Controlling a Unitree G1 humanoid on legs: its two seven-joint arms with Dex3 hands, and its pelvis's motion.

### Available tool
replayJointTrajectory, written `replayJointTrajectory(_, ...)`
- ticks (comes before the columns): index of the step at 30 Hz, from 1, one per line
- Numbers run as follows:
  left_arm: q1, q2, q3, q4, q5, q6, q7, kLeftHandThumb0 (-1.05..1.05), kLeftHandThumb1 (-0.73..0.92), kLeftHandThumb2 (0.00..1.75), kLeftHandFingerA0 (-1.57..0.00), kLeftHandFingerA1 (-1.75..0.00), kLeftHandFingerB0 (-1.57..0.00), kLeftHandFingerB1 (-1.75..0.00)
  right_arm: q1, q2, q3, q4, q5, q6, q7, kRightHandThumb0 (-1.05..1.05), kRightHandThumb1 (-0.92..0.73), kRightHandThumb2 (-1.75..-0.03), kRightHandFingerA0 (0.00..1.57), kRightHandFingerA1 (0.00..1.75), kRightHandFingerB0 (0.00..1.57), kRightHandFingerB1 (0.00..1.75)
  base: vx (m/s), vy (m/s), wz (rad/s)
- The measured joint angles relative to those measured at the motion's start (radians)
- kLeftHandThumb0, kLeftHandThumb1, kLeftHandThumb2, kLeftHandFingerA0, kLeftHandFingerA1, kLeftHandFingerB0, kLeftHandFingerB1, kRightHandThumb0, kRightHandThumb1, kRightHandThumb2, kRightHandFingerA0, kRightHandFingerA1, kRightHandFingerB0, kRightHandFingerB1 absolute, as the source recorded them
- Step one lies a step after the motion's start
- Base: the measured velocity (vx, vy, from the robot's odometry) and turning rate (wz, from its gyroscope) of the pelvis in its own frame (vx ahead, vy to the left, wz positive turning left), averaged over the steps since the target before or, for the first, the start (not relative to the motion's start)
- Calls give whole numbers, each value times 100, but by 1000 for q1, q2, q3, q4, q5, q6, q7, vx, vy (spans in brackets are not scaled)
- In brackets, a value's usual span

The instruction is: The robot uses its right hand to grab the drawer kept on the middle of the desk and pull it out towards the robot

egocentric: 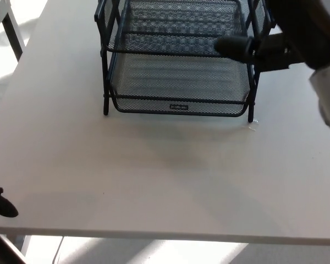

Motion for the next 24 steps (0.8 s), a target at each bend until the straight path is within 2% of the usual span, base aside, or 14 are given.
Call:
replayJointTrajectory(4,-4,-1,0,2,2,-1,0,-28,55,57,-82,-87,-82,-55,-18,28,41,41,-33,-10,23,-79,-59,-58,18,50,17,37,0,0,0)
replayJointTrajectory(7,-5,-1,0,3,3,-1,0,-28,56,57,-80,-86,-81,-55,-41,43,66,100,-44,-26,44,-81,-58,-58,13,48,13,37,0,0,0)
replayJointTrajectory(8,-5,-1,0,1,3,-1,0,-29,56,57,-80,-88,-81,-56,-46,46,71,115,-45,-30,49,-41,-21,-89,2,53,0,51,0,0,0)
replayJointTrajectory(9,-5,-2,0,0,3,-1,0,-28,56,57,-80,-87,-81,-55,-50,51,78,139,-47,-38,59,-77,-44,-91,0,51,2,39,0,0,0)
replayJointTrajectory(10,-5,-2,0,-2,3,-1,0,-28,56,57,-80,-87,-81,-55,-60,54,89,173,-51,-46,66,-77,-44,-91,0,51,2,39,0,0,0)
replayJointTrajectory(11,-6,-2,0,-2,3,-1,-1,-27,54,57,-81,-87,-82,-56,-69,56,100,202,-58,-48,75,-74,-40,-89,0,38,0,37,0,0,0)
replayJointTrajectory(12,-7,-2,0,-1,3,-2,-2,-27,55,56,-80,-87,-81,-56,-75,58,108,220,-64,-49,80,-81,-53,-55,0,39,2,37,0,0,0)
replayJointTrajectory(13,-10,-2,-1,2,3,-6,-3,-28,55,56,-81,-87,-82,-56,-90,68,122,262,-79,-48,86,-78,-45,-88,1,27,5,29,0,0,0)
replayJointTrajectory(14,-13,-2,-1,2,3,-8,-3,-28,56,57,-80,-86,-81,-56,-100,77,132,294,-90,-47,88,-80,-46,-86,0,21,6,25,0,0,0)
replayJointTrajectory(17,-18,-4,-3,-2,3,-9,-6,-28,56,56,-81,-86,-82,-56,-137,103,151,393,-122,-45,87,-78,-45,-86,0,22,6,28,0,0,0)
replayJointTrajectory(19,-20,-5,-4,-4,4,-9,-7,-29,56,57,-80,-87,-81,-56,-162,113,153,454,-136,-46,80,-82,-48,-86,0,11,8,23,0,0,0)
replayJointTrajectory(24,-22,-5,-4,-10,4,-8,-10,-28,56,57,-79,-85,-80,-55,-232,151,164,632,-174,-43,52,-79,-47,-86,0,11,6,23,0,0,0)
